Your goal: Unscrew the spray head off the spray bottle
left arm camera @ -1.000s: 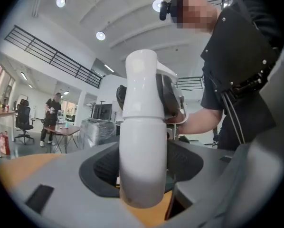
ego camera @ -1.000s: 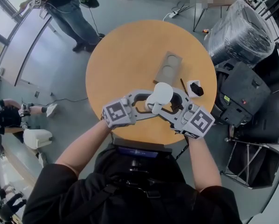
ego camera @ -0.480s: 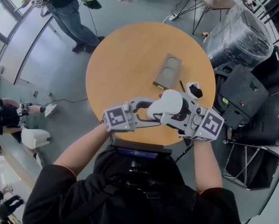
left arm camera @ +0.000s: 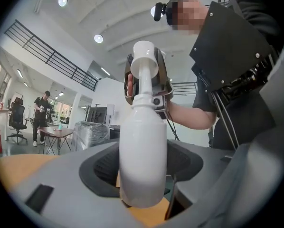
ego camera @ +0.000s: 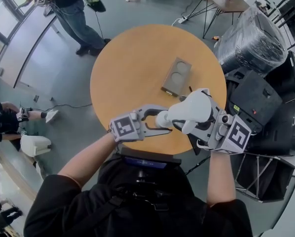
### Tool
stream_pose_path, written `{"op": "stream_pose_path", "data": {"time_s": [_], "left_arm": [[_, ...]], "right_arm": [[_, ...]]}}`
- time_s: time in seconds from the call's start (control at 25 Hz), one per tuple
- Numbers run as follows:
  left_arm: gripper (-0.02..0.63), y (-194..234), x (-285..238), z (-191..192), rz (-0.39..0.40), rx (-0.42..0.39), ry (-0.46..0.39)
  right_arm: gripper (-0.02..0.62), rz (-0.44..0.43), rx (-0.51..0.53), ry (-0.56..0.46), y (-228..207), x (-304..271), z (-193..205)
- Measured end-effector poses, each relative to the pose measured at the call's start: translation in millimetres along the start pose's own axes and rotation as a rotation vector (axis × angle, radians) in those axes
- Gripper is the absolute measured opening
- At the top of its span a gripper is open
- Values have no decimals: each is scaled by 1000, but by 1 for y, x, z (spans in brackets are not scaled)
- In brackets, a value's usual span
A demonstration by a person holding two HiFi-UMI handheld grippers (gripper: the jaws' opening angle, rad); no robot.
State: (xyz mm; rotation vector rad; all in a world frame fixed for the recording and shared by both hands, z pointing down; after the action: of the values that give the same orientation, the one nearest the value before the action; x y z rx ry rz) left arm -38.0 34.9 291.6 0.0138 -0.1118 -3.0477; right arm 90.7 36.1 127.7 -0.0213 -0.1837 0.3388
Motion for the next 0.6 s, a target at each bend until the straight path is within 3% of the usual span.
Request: {"op": "stream_pose_path", "data": {"time_s": [0.2,0.4,0.6], "left_arm": [[305,1,3,5,-29,-33,26],[307,1,6,14,-57,-43,50],[307,6,5,22,-104,-55,38]], "right_arm": [[236,-12,20,-3,7,2,-17],[236,19,27,-69,2,12,-36],[236,87,44,-6,-10,21,-26]]}}
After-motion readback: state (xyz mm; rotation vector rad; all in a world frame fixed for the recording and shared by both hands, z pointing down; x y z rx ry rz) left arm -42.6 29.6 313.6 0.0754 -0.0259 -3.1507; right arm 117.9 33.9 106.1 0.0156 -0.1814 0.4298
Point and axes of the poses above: the fingertips, and each gripper's own axes: x backward along the fingers, y to its left, z out of its underside, the point moved 8 cm from there along x, backward along the fingers, and after that the axes turned 5 degrees about z, right-handed, at the moved point
